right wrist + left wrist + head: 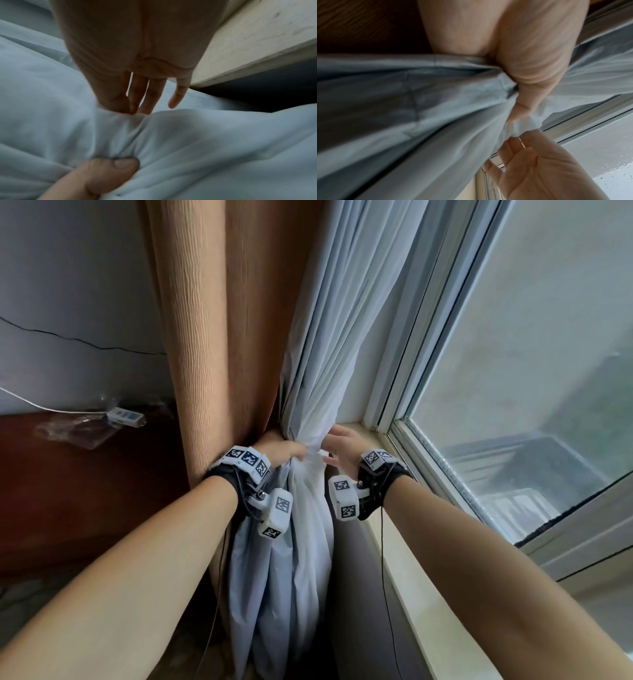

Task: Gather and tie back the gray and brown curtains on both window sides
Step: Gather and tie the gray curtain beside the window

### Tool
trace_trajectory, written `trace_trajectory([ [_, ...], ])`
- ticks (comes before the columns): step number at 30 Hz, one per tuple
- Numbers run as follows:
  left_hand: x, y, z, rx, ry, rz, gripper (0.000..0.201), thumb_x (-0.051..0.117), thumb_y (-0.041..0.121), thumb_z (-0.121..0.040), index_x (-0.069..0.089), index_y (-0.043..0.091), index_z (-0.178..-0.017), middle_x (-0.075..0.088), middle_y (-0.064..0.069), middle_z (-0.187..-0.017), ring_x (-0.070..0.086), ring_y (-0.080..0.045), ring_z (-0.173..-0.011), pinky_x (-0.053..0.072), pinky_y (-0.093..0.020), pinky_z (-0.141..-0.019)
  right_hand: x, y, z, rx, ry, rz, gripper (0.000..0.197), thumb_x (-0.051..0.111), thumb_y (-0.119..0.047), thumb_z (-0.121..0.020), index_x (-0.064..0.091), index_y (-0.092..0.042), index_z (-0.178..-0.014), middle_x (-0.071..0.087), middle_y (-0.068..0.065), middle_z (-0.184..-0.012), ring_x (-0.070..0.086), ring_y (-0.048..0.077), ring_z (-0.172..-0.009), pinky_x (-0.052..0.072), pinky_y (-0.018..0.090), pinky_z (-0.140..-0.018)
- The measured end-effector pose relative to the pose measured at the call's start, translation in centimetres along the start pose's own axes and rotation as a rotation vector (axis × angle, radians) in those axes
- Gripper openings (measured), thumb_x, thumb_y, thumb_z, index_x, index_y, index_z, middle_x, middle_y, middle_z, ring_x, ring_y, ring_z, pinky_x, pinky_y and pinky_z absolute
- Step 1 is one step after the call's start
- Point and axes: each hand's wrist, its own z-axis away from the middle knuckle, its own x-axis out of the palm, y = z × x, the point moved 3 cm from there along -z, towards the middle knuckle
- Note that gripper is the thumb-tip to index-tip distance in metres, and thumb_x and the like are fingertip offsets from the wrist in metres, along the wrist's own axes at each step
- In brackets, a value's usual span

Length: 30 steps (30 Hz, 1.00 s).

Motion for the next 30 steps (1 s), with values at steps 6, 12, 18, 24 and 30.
trace_trajectory([
  [6, 0.1, 0.4, 0.1, 0.035, 0.034, 0.035, 0.018, 0.071, 0.004, -0.072, 0.061, 0.008, -0.086, 0.059, -0.001, -0.077, 0.055, -0.018, -0.069, 0.043, -0.02, -0.053, -1.7, -0.2, -0.3, -0.102, 0.238, 0.041, 0.024, 0.06, 0.009, -0.082, 0.057, -0.009, -0.067, 0.053, 0.007, -0.062, 0.048, 0.017, -0.058, 0.046, 0.028, -0.065],
  [12, 1.9, 0.7, -0.8, 0.062, 0.104, 0.012, 0.058, 0.078, 0.027, -0.053, 0.064, 0.012, -0.108, 0.068, -0.003, -0.105, 0.064, -0.023, -0.099, 0.053, -0.036, -0.093, -1.3, -1.7, 1.7, -0.354, 0.313, 0.388, 0.025, 0.053, -0.015, -0.074, 0.062, 0.006, -0.083, 0.06, 0.017, -0.072, 0.052, 0.018, -0.067, 0.045, 0.036, -0.064],
  [18, 4.8, 2.2, -1.1, 0.171, -0.091, -0.214, 0.077, 0.08, 0.039, -0.069, 0.047, 0.016, -0.135, 0.054, 0.002, -0.131, 0.048, -0.012, -0.126, 0.032, -0.018, -0.099, 0.3, -3.3, 3.4, -0.412, 0.314, 0.693, 0.011, 0.059, -0.015, -0.08, 0.065, -0.007, -0.077, 0.069, 0.008, -0.075, 0.065, 0.025, -0.075, 0.055, 0.039, -0.069],
  [24, 3.2, 1.0, -0.6, 0.122, 0.023, -0.025, 0.057, 0.076, 0.016, -0.076, 0.057, 0.008, -0.129, 0.064, -0.005, -0.118, 0.059, -0.021, -0.113, 0.047, -0.029, -0.091, -1.0, -2.7, 3.4, -0.347, 0.198, 0.402, 0.025, 0.063, -0.003, -0.081, 0.068, -0.02, -0.063, 0.066, -0.011, -0.062, 0.058, -0.003, -0.06, 0.049, 0.019, -0.065],
  [30, 1.7, 0.7, 0.5, 0.034, 0.016, 0.014, 0.03, 0.073, 0.005, -0.075, 0.065, 0.003, -0.104, 0.067, -0.008, -0.093, 0.06, -0.02, -0.079, 0.047, -0.019, -0.062, -3.1, 0.8, 1.1, -0.056, 0.301, 0.12, 0.071, 0.052, 0.008, -0.074, 0.042, -0.017, -0.14, 0.039, 0.011, -0.148, 0.043, 0.022, -0.124, 0.044, 0.04, -0.094],
])
